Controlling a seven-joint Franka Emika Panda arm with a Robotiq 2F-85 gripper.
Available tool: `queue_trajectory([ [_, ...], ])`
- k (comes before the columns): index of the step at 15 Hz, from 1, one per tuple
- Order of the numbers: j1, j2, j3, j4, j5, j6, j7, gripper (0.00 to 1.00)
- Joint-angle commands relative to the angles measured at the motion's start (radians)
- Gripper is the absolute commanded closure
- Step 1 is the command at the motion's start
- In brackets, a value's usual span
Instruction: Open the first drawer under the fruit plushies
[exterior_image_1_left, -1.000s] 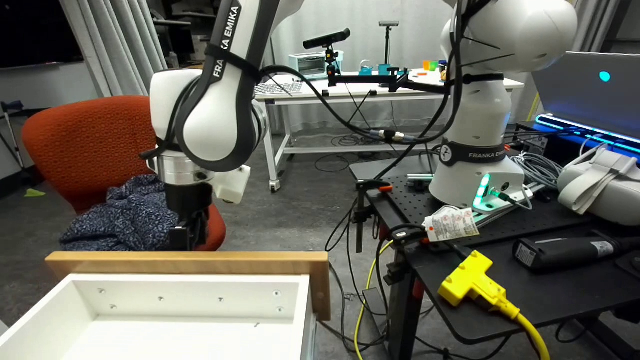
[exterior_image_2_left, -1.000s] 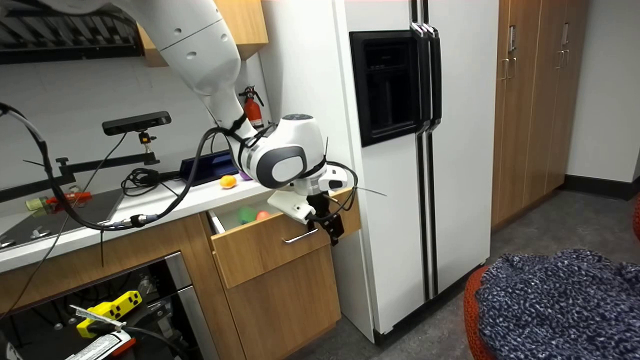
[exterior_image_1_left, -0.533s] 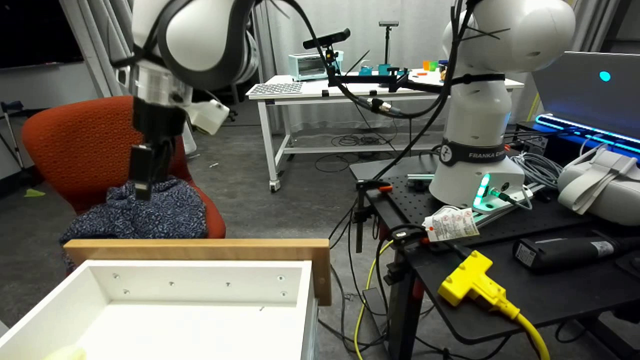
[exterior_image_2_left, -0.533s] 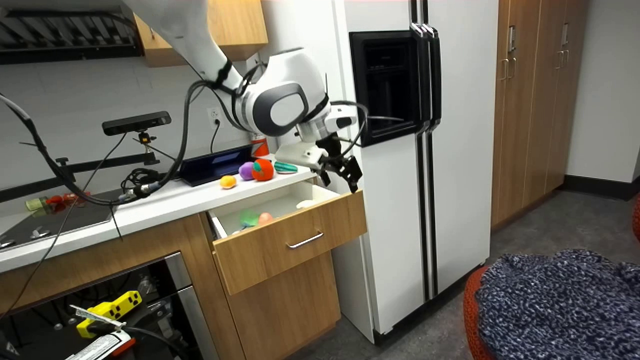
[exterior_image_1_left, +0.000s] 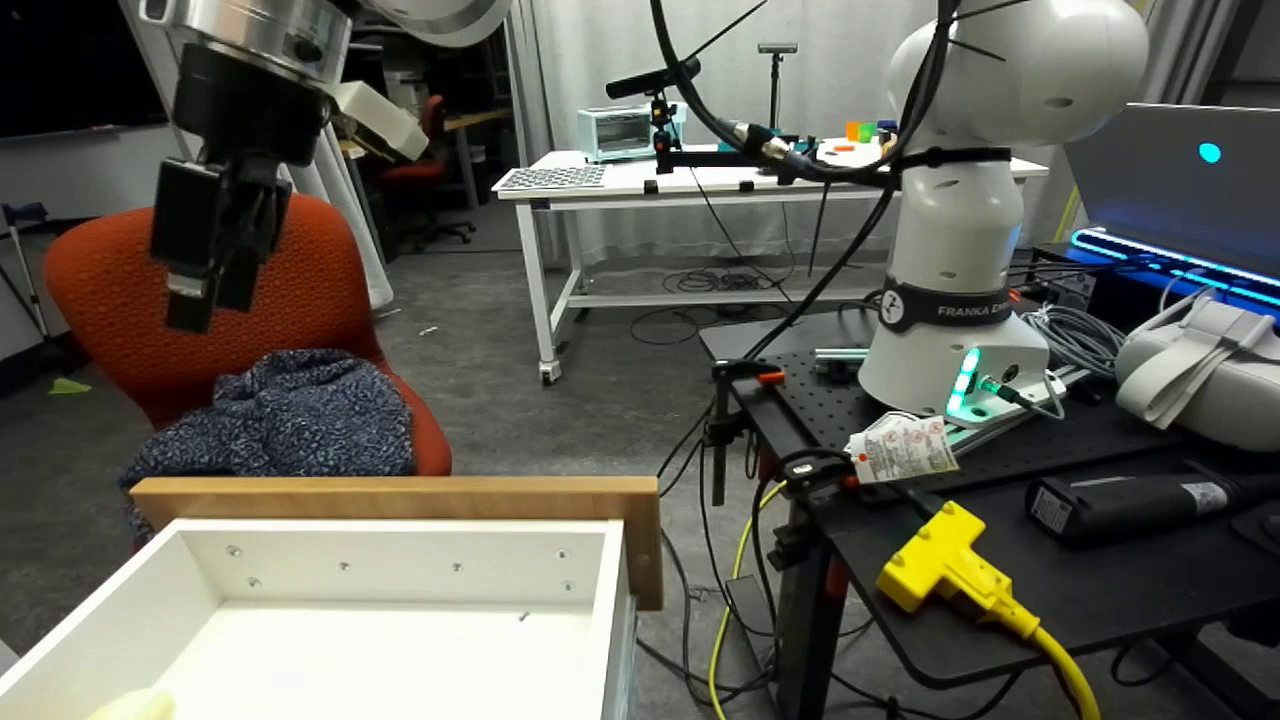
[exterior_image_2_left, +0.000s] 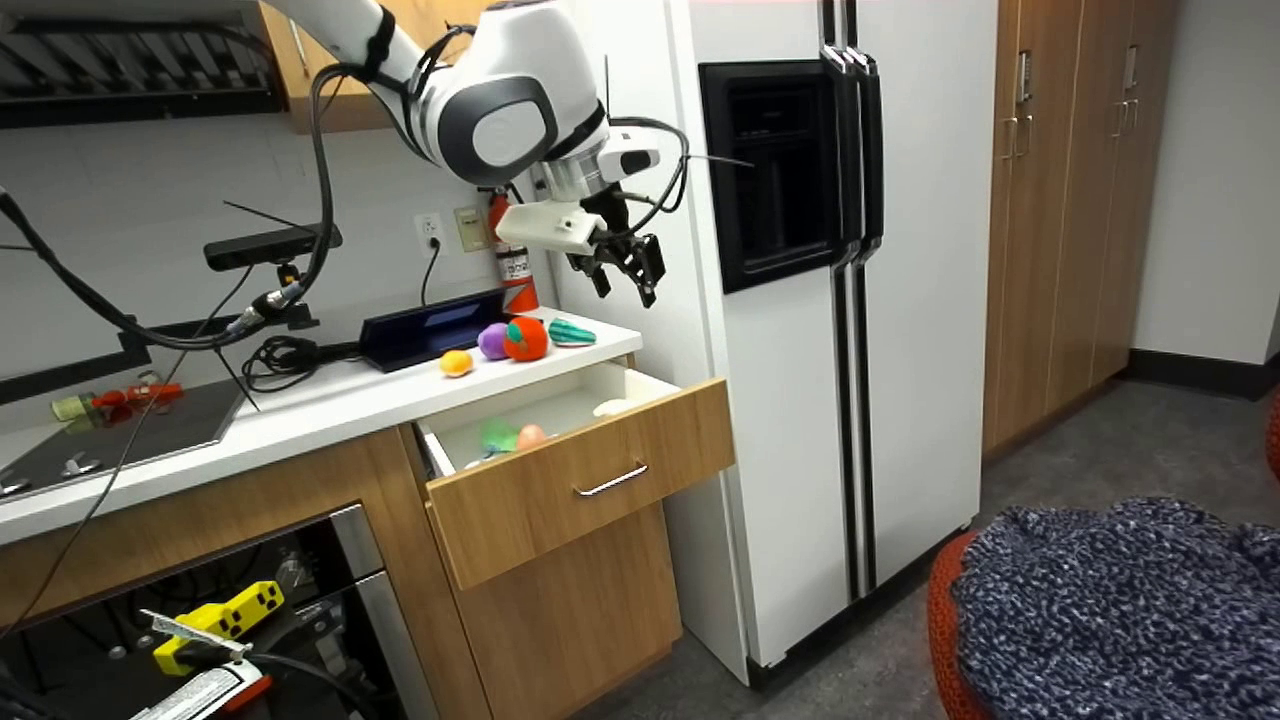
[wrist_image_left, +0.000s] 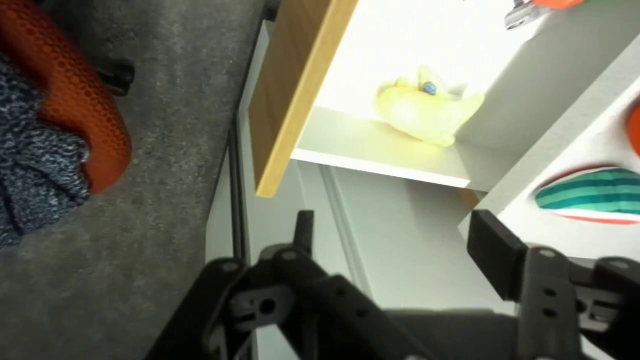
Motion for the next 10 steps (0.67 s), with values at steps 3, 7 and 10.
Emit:
queue_trajectory([
  [3, 0.033, 0.032, 0.019, -0.005, 0.198, -0.099, -0.159, 0.67],
  [7, 0.052, 0.094, 0.002, -0.008, 0.178, -0.142, -0.151, 0.96],
  [10, 0.06, 0.151, -0.002, 0.002, 0.134, -0.151, -0.127, 1.0],
])
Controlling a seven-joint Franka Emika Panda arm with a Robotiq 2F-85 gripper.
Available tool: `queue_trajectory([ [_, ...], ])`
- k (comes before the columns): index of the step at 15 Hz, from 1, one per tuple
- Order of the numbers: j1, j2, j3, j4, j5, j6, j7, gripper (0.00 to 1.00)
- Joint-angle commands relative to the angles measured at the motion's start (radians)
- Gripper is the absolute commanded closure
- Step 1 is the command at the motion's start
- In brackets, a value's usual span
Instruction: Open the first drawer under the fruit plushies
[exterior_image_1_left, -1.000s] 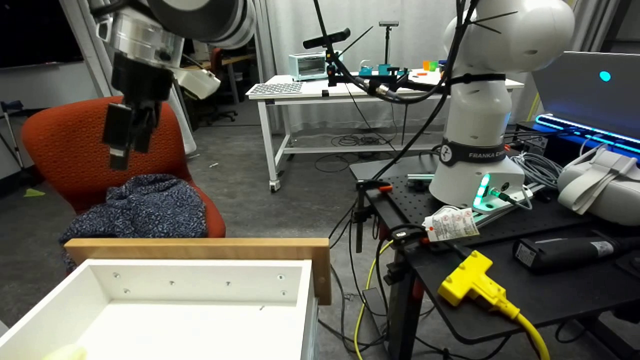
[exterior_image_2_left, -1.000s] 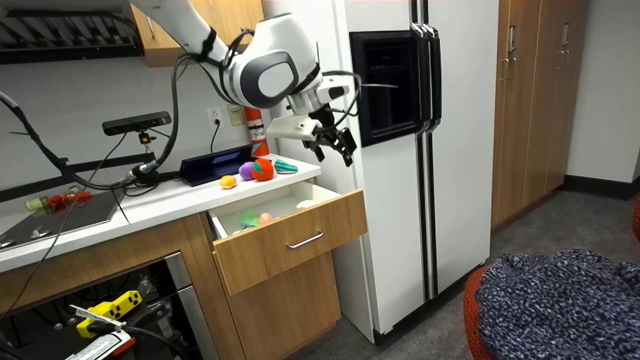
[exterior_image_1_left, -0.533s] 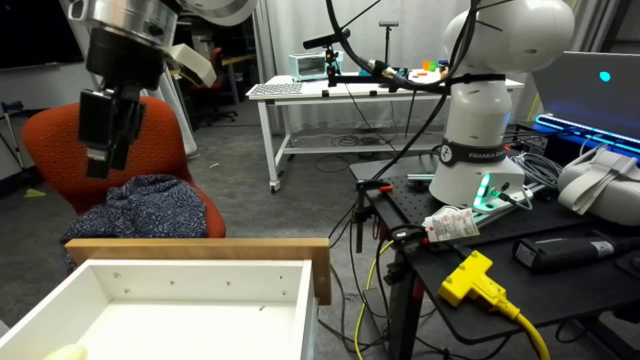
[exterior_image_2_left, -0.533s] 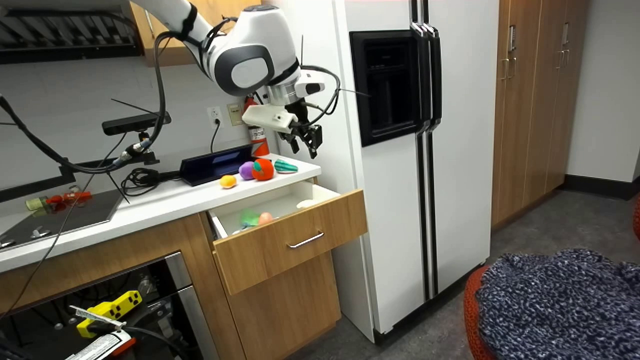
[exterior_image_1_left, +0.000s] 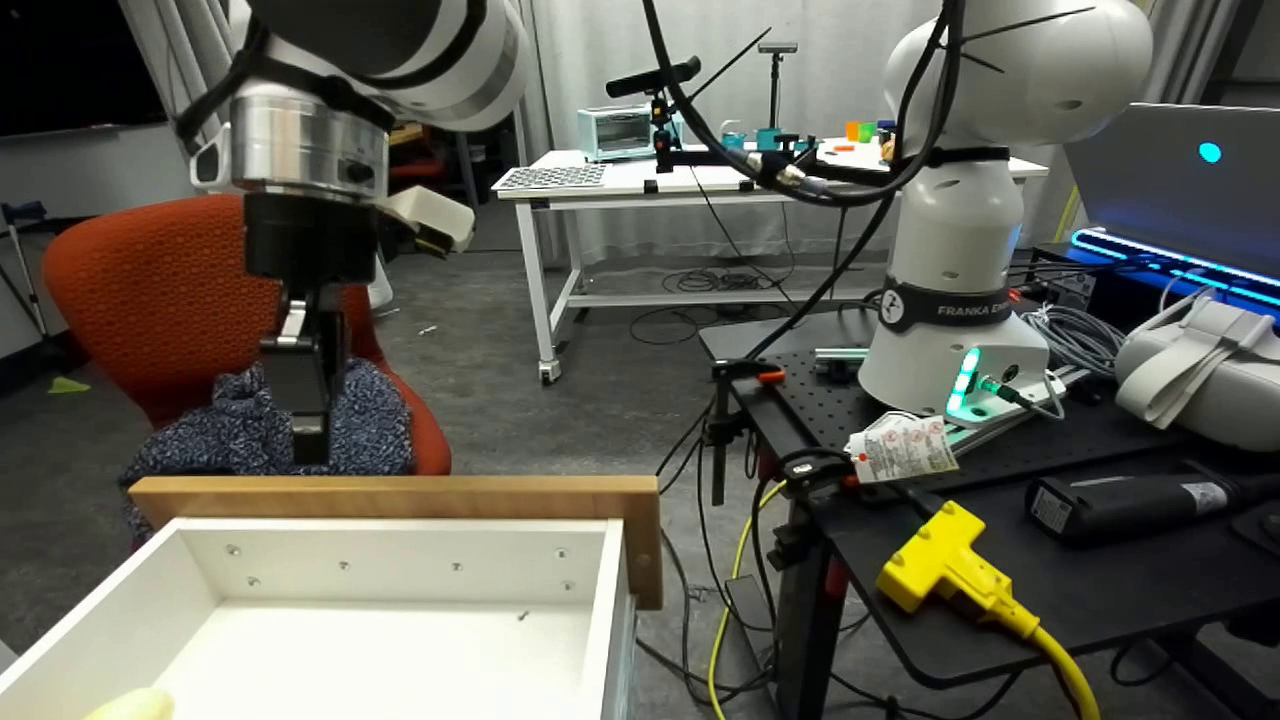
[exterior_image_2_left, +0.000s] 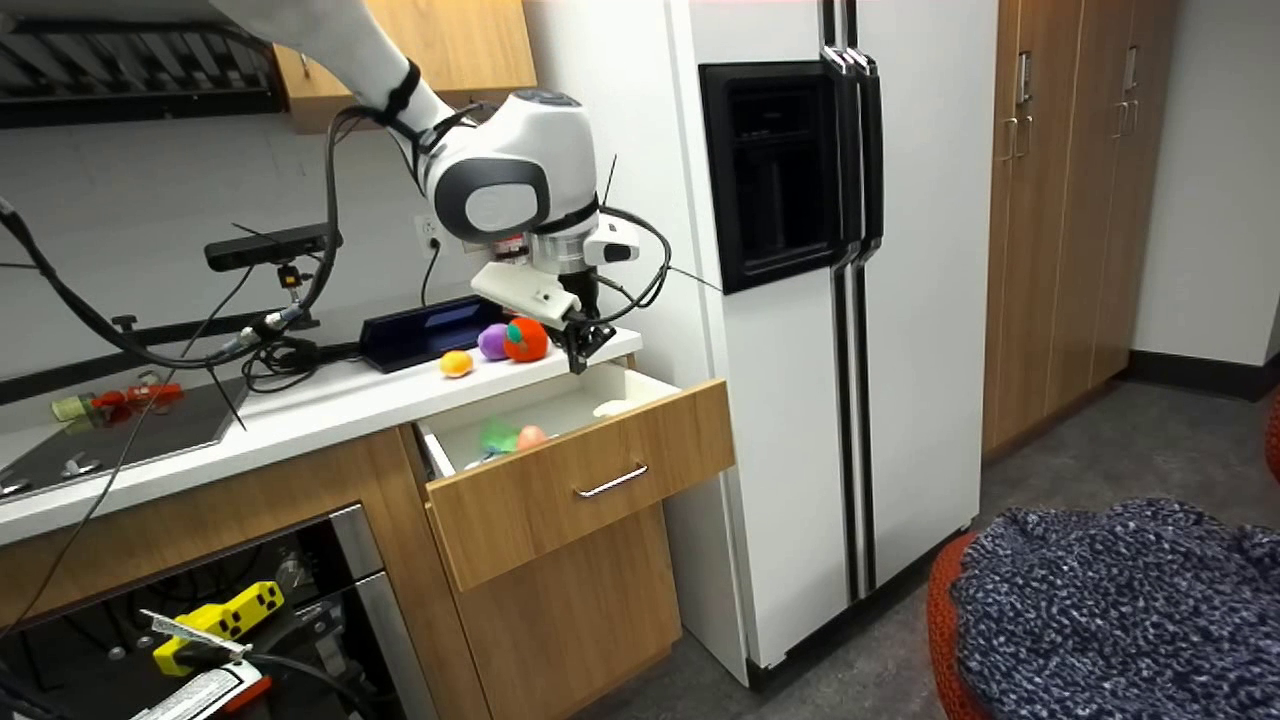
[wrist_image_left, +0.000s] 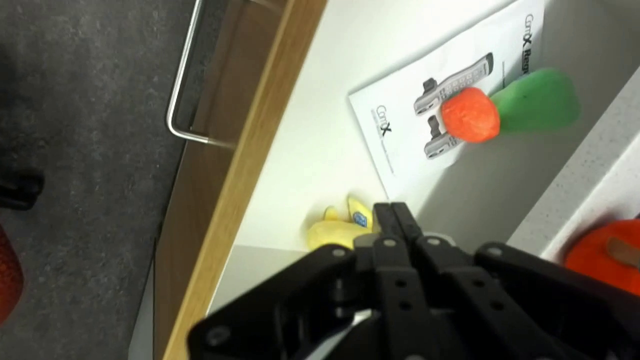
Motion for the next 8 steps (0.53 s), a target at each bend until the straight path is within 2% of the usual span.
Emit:
queue_trajectory([
  [1, 0.021, 0.063, -0.021, 0.022, -0.044, -0.027, 0.002, 1.0],
  [8, 0.037, 0.152, -0.043, 0.04, -0.216, -0.038, 0.063, 1.0],
])
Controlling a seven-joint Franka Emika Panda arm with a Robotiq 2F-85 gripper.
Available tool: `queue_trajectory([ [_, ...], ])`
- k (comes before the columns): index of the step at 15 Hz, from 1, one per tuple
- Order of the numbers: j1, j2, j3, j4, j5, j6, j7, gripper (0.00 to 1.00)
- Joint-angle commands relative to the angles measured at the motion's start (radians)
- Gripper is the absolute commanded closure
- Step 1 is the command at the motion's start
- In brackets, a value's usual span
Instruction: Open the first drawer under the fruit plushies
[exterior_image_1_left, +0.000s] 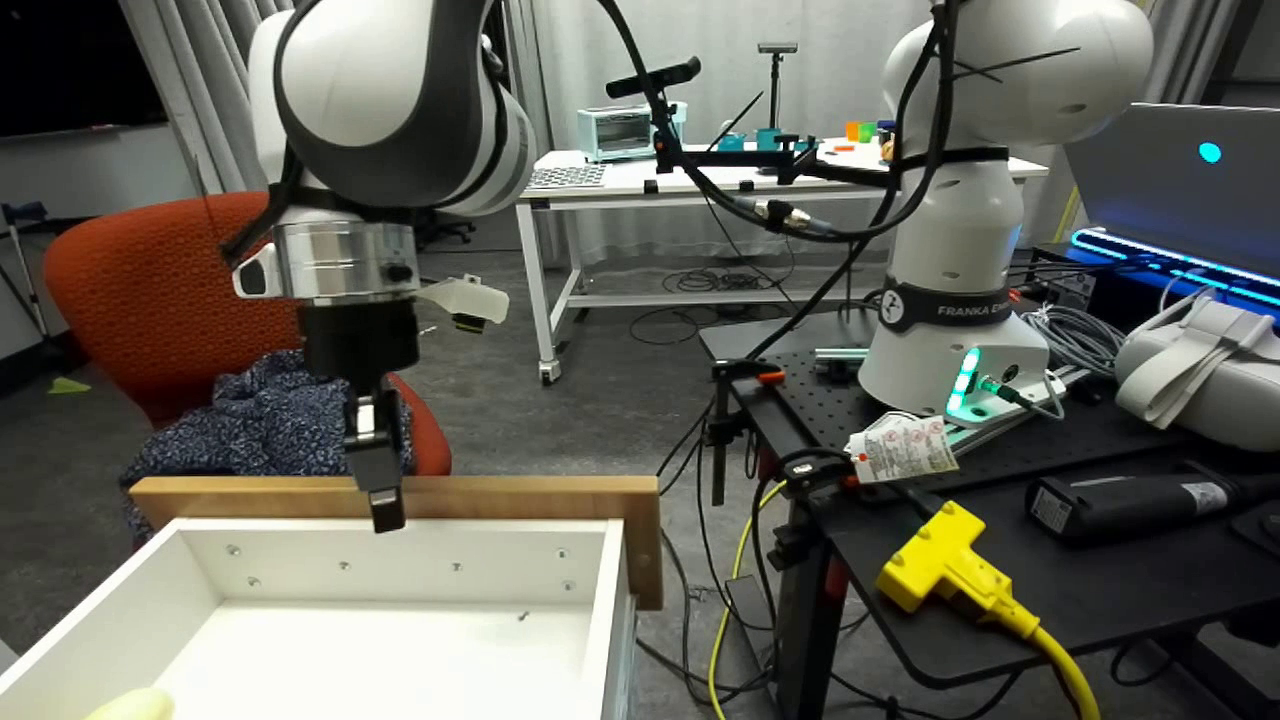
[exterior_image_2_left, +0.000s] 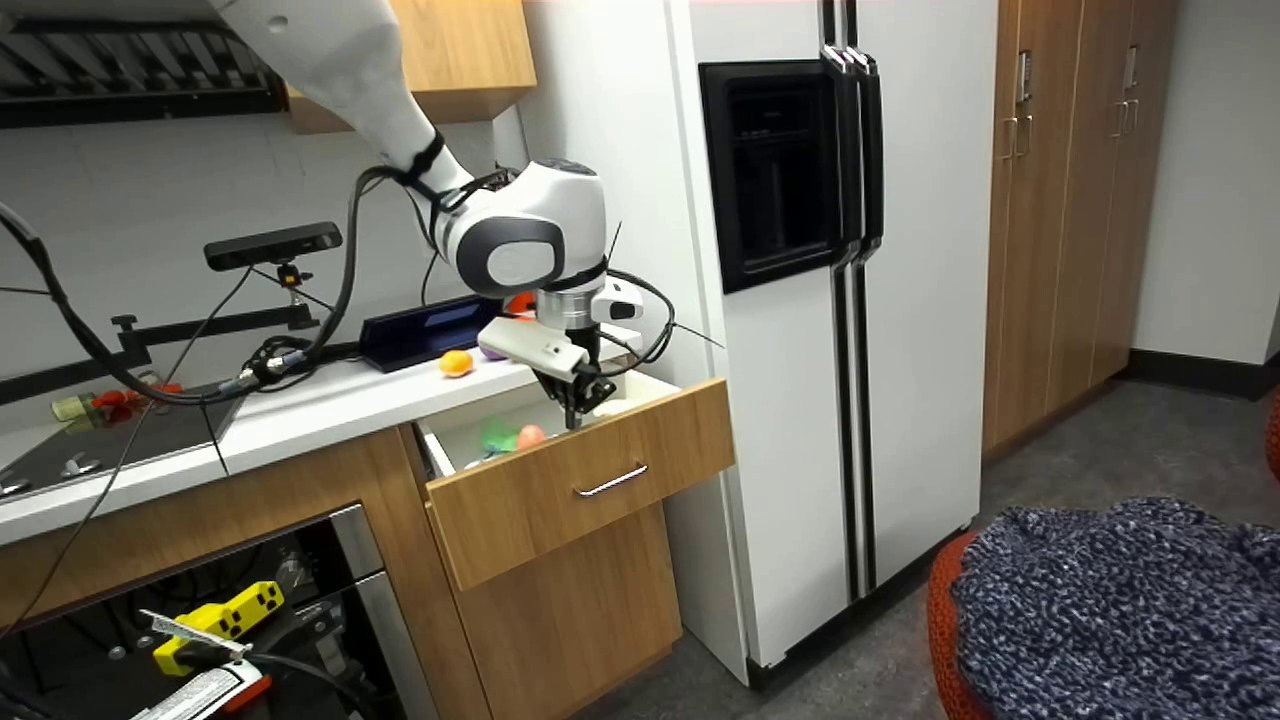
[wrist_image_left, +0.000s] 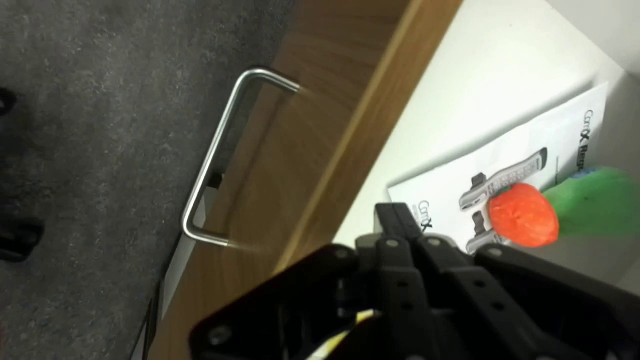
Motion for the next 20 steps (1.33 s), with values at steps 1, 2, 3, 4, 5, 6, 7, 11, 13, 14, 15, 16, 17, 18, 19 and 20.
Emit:
queue_trajectory([
  [1, 0.034, 0.023, -0.041, 0.035, -0.117, -0.041, 0.058, 1.0],
  [2, 0.04, 0.023, -0.052, 0.036, -0.153, -0.042, 0.072, 1.0],
  [3, 0.049, 0.016, -0.065, 0.038, -0.192, -0.047, 0.09, 1.0],
  [4, 0.058, 0.014, -0.079, 0.04, -0.231, -0.05, 0.108, 1.0],
  [5, 0.069, 0.007, -0.096, 0.041, -0.272, -0.059, 0.13, 1.0],
  [6, 0.08, 0.002, -0.112, 0.041, -0.311, -0.072, 0.153, 1.0],
  [7, 0.089, -0.003, -0.13, 0.041, -0.348, -0.083, 0.177, 1.0],
  [11, 0.111, -0.025, -0.206, 0.031, -0.491, -0.143, 0.26, 1.0],
  [13, 0.111, -0.035, -0.238, 0.022, -0.544, -0.169, 0.295, 1.0],
  [14, 0.112, -0.042, -0.25, 0.016, -0.564, -0.179, 0.313, 1.0],
  [15, 0.112, -0.049, -0.263, 0.011, -0.586, -0.19, 0.331, 1.0],
  [16, 0.11, -0.056, -0.275, 0.006, -0.603, -0.198, 0.343, 1.0],
  [17, 0.11, -0.062, -0.285, 0.003, -0.62, -0.205, 0.355, 1.0],
  [18, 0.111, -0.069, -0.295, -0.001, -0.638, -0.208, 0.366, 1.0],
  [19, 0.106, -0.065, -0.304, 0.007, -0.653, -0.21, 0.367, 1.0],
  [20, 0.104, -0.069, -0.309, 0.009, -0.662, -0.213, 0.371, 1.0],
])
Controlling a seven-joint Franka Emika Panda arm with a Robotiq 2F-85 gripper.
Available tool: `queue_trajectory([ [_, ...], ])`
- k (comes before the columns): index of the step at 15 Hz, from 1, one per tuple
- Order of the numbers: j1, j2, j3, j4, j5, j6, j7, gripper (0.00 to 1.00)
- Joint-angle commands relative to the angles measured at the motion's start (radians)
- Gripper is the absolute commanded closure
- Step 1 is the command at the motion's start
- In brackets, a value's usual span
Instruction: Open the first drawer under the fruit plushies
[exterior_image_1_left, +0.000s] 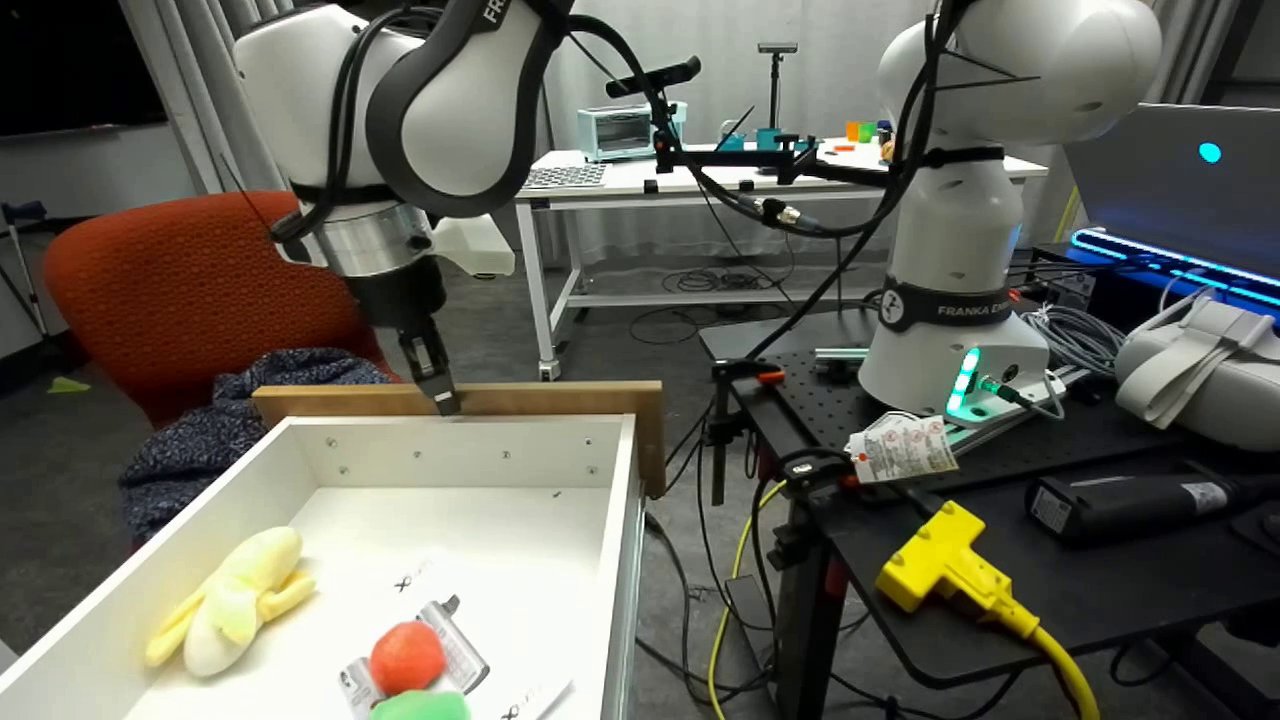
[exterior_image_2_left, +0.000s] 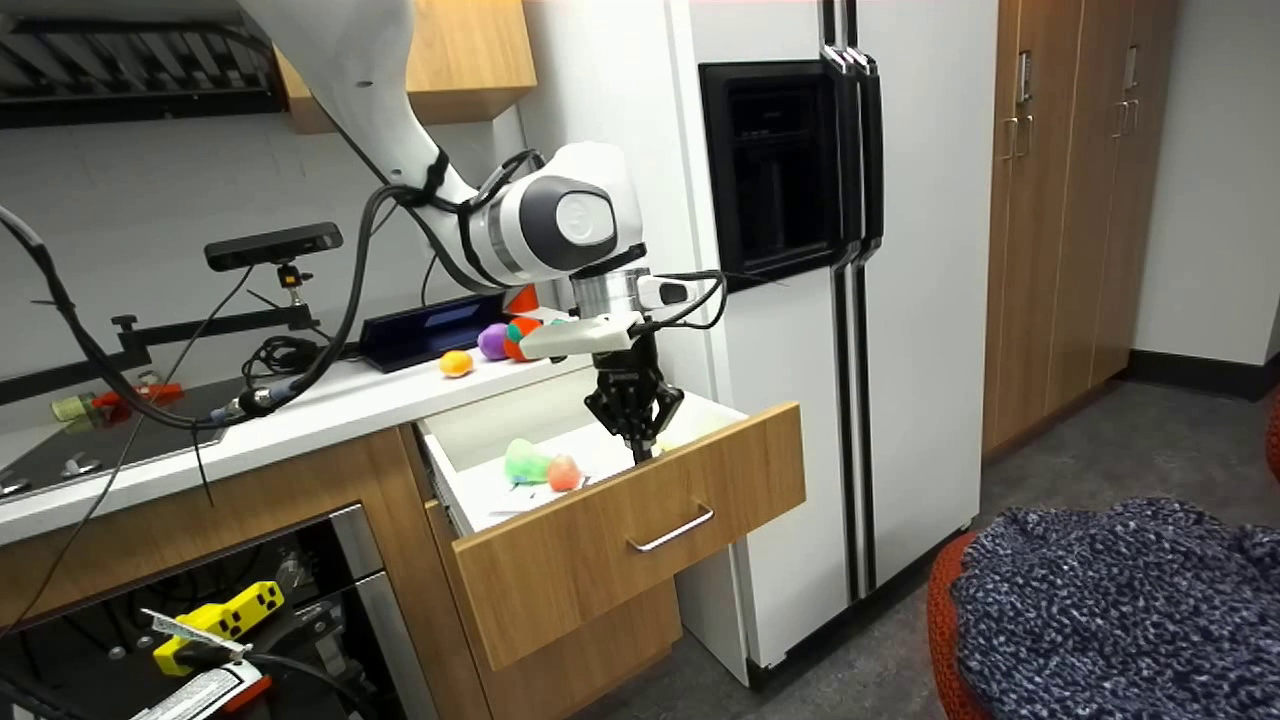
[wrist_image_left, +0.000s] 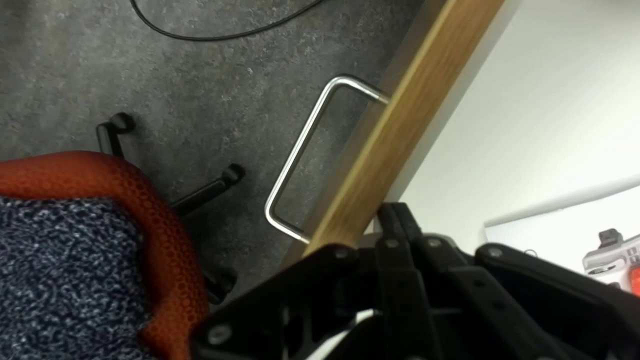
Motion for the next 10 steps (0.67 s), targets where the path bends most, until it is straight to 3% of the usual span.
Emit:
queue_trajectory([
  [1, -0.005, -0.041, -0.025, -0.012, -0.064, -0.006, -0.005, 1.0],
  [10, -0.052, -0.091, 0.013, -0.075, -0.016, 0.124, -0.158, 1.0],
])
